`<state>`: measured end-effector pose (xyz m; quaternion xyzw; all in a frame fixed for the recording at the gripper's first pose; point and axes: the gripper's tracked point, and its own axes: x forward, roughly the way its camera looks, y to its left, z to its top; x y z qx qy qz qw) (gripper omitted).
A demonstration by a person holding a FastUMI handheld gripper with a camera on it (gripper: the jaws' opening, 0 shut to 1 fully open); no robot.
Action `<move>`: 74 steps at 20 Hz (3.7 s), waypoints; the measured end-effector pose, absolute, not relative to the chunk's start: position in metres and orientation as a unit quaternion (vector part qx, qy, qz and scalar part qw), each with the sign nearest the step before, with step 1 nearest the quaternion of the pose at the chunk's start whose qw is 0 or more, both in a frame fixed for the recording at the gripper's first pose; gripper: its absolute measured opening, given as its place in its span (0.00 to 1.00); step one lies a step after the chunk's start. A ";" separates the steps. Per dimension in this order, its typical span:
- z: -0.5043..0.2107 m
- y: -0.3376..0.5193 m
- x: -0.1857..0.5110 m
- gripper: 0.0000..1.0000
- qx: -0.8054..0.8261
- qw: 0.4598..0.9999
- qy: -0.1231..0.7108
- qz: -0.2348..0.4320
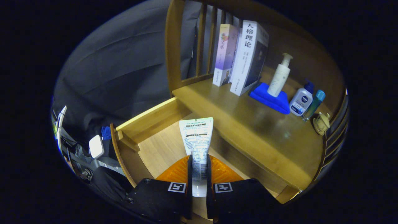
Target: Pull open the drawer, take out the items inside it, and place them on the countertop above the cabinet.
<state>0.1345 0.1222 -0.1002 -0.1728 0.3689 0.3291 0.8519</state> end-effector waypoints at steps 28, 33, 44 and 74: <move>-0.074 0.043 0.266 0.24 0.177 0.909 0.371 0.066; -0.070 0.039 0.269 0.43 0.191 0.915 0.352 0.053; -0.004 0.050 0.198 0.98 0.108 0.965 0.218 0.101; -0.065 0.065 -0.040 0.98 -0.001 0.999 0.014 0.039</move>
